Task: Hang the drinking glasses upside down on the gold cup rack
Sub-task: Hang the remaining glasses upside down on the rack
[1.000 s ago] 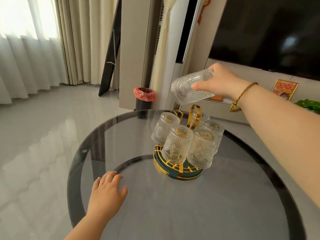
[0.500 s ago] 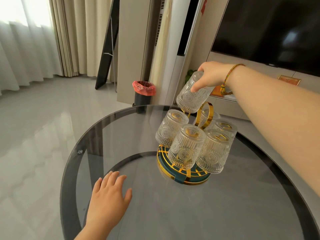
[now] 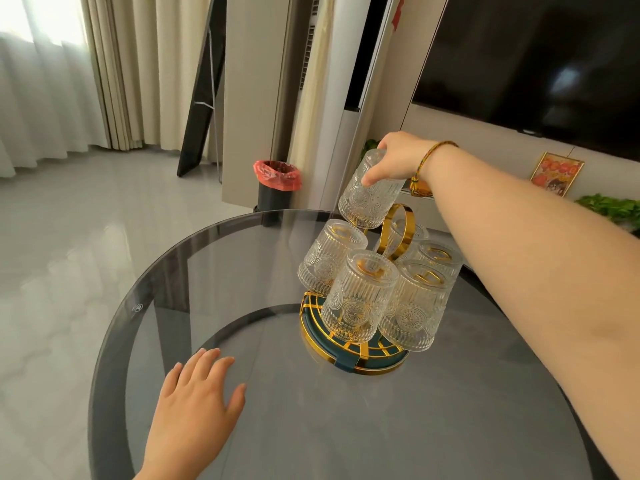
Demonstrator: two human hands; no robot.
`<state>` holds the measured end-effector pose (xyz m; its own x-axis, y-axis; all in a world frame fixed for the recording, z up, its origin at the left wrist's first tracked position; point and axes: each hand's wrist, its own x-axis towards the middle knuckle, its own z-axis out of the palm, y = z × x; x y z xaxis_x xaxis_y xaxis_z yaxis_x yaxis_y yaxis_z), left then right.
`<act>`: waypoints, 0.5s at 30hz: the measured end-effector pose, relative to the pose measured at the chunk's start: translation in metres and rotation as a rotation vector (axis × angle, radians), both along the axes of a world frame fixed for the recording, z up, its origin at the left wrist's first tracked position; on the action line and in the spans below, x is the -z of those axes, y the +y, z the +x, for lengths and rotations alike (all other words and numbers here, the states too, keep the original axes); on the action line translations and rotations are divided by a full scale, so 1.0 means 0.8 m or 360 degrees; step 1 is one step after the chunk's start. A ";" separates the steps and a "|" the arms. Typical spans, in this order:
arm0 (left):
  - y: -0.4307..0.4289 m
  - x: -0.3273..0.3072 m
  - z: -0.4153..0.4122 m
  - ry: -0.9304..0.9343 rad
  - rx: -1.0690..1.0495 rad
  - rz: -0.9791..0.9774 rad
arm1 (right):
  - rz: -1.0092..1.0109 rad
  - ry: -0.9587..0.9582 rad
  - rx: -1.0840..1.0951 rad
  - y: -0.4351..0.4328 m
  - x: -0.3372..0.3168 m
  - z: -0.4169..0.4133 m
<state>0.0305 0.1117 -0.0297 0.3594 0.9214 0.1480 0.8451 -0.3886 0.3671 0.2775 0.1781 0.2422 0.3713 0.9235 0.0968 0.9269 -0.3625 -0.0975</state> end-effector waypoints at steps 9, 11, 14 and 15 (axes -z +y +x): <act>-0.001 -0.008 0.000 -0.0002 0.0008 -0.0070 | -0.0159 -0.0038 -0.0086 0.018 0.029 0.004; -0.001 -0.008 0.000 -0.0022 0.0011 -0.0071 | -0.0240 -0.0045 -0.0146 0.021 0.043 0.007; -0.003 -0.015 0.001 -0.0015 0.0011 -0.0032 | -0.0329 -0.0039 -0.0203 0.024 0.059 0.015; -0.002 -0.017 0.000 -0.0010 0.0016 -0.0014 | -0.0347 -0.0041 -0.0213 0.026 0.061 0.018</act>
<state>0.0306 0.1104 -0.0161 0.3676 0.9191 0.1419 0.8388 -0.3936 0.3762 0.2917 0.1987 0.1935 0.2442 0.9643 -0.1022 0.9692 -0.2461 -0.0062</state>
